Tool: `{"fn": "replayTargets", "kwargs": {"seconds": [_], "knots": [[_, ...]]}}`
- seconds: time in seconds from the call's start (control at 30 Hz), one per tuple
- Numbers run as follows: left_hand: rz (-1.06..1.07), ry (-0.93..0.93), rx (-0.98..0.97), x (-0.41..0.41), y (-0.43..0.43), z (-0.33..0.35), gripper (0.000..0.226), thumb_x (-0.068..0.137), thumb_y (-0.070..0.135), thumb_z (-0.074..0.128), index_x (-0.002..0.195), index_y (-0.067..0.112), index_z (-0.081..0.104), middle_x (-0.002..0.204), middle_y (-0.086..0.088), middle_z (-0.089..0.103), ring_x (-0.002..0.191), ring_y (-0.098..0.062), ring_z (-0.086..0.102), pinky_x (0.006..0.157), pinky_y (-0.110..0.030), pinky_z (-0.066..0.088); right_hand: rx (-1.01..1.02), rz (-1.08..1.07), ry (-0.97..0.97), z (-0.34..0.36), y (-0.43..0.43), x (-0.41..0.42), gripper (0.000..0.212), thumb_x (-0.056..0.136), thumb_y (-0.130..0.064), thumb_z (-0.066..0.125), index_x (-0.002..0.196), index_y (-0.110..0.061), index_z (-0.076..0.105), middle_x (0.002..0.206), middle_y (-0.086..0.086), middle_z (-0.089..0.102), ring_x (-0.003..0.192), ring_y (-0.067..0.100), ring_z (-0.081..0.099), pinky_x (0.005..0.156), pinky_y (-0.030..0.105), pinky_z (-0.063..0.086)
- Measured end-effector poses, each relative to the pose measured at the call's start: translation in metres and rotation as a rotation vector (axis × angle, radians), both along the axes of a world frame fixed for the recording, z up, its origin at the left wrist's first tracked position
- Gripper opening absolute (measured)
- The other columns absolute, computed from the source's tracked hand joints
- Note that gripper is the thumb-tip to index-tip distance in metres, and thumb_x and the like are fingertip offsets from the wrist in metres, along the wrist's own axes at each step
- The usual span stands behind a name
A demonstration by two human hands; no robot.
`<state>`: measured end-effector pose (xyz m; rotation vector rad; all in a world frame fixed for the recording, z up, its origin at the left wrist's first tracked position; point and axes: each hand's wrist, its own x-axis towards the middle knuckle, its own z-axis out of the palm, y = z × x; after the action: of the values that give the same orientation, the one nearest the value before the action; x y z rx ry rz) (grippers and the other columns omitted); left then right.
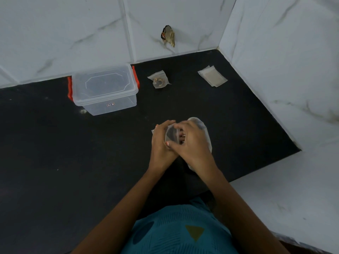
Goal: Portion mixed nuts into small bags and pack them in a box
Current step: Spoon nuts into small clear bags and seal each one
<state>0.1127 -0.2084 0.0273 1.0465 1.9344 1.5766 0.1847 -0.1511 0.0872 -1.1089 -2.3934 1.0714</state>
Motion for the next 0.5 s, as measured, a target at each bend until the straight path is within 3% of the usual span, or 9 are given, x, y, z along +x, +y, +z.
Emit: {"fn": "replayTargets", "kwargs": {"seconds": [0.17, 0.27, 0.33, 0.4, 0.5], "knots": [[0.013, 0.003, 0.021, -0.006, -0.001, 0.001, 0.051, 0.069, 0.034, 0.072, 0.108, 0.053, 0.046, 0.111, 0.036, 0.048, 0.110, 0.004, 0.049, 0.103, -0.052, 0.036, -0.002, -0.063, 0.083, -0.004, 0.003, 0.002, 0.023, 0.086, -0.004, 0.059, 0.108, -0.009, 0.062, 0.109, 0.002, 0.060, 0.089, 0.001, 0.055, 0.078, 0.010, 0.046], [-0.022, -0.029, 0.015, -0.007, 0.001, -0.002, 0.058, 0.067, 0.019, 0.079, 0.106, 0.042, 0.043, 0.110, 0.021, 0.049, 0.104, 0.004, 0.049, 0.091, -0.025, 0.045, 0.010, -0.084, 0.094, -0.006, 0.005, 0.004, 0.019, 0.087, -0.002, 0.055, 0.102, -0.009, 0.065, 0.103, 0.001, 0.063, 0.088, 0.000, 0.056, 0.078, 0.010, 0.046], [-0.039, -0.075, 0.013, -0.006, 0.002, -0.001, 0.057, 0.068, 0.010, 0.080, 0.101, 0.037, 0.043, 0.105, 0.010, 0.051, 0.097, 0.000, 0.053, 0.079, -0.017, 0.047, 0.015, -0.075, 0.079, -0.007, 0.005, 0.006, 0.019, 0.088, -0.003, 0.055, 0.102, -0.010, 0.066, 0.102, -0.002, 0.063, 0.086, -0.001, 0.056, 0.077, 0.008, 0.045], [-0.039, -0.108, 0.015, -0.006, 0.002, -0.002, 0.049, 0.070, 0.011, 0.078, 0.098, 0.033, 0.045, 0.101, 0.004, 0.054, 0.092, -0.003, 0.055, 0.075, -0.017, 0.048, -0.029, -0.084, 0.071, -0.005, 0.009, 0.010, 0.019, 0.088, -0.005, 0.056, 0.101, -0.013, 0.067, 0.099, -0.004, 0.064, 0.085, -0.002, 0.058, 0.075, 0.007, 0.045], [-0.039, -0.084, -0.022, -0.008, -0.001, -0.008, 0.048, 0.070, 0.018, 0.079, 0.101, 0.034, 0.046, 0.107, 0.002, 0.055, 0.101, -0.011, 0.054, 0.083, -0.022, 0.047, -0.172, -0.131, 0.117, -0.001, 0.019, 0.020, 0.017, 0.087, -0.005, 0.057, 0.096, -0.014, 0.068, 0.085, -0.014, 0.061, 0.077, -0.014, 0.057, 0.068, 0.000, 0.042]]}}
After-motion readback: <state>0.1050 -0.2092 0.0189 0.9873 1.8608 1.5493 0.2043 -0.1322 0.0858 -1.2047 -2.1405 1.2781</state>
